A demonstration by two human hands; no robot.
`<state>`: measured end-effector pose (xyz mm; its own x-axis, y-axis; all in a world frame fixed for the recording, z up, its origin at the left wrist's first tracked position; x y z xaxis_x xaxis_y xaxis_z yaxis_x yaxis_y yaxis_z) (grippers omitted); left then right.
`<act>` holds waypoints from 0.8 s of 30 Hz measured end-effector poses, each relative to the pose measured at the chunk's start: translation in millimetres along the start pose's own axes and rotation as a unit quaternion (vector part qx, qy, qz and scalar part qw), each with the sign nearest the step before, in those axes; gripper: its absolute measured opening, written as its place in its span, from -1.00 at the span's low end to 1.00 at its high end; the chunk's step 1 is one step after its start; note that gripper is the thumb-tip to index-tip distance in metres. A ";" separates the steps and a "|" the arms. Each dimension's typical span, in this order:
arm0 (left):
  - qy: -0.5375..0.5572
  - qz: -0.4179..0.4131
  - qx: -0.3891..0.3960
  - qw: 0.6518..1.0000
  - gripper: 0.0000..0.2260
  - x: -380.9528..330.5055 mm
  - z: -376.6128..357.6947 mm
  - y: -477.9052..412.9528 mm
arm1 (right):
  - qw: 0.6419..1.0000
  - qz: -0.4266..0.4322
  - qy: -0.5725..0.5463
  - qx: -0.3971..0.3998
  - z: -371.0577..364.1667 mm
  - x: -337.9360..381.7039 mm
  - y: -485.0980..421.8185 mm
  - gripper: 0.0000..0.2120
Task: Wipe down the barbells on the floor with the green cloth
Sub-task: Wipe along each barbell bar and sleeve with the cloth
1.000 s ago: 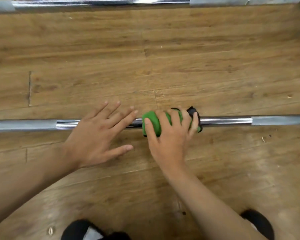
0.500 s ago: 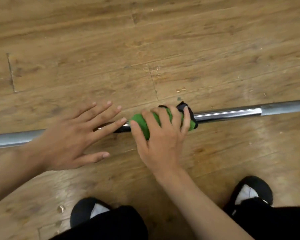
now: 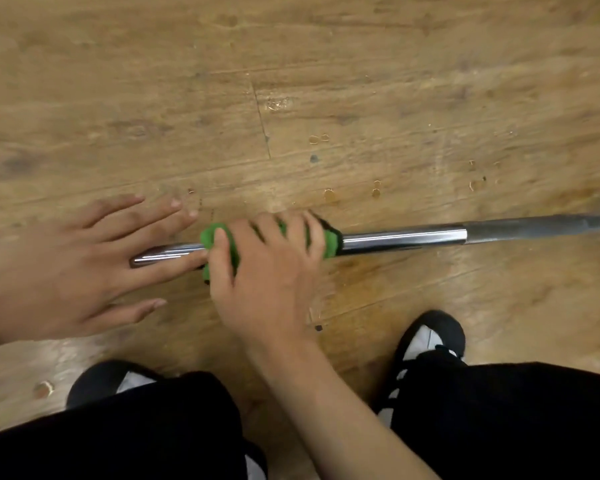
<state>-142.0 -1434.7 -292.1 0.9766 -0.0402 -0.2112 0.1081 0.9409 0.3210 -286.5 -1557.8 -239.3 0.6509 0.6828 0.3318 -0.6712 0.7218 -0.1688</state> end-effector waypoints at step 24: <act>-0.099 -0.045 -0.119 0.987 -0.40 -1.6 35.6 -10.8 | 0.991 -0.112 0.040 -0.063 12.8 -58.8 18.6 -0.59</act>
<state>-138.2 -1456.7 -262.3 0.9849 -0.1694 -0.0360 0.1718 0.9821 0.0774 -341.8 -1585.9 -250.1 0.8084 0.5066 0.2997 -0.4601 0.8614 -0.2152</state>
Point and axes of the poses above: each hand's wrist, its own y-axis away from the middle knuckle, its own z-axis out of the back of the hand, x = y × z, the point moved 7 cm from there along -y, towards the middle knuckle, and after that the axes turned 8 degrees about z, right-handed, at the moved point
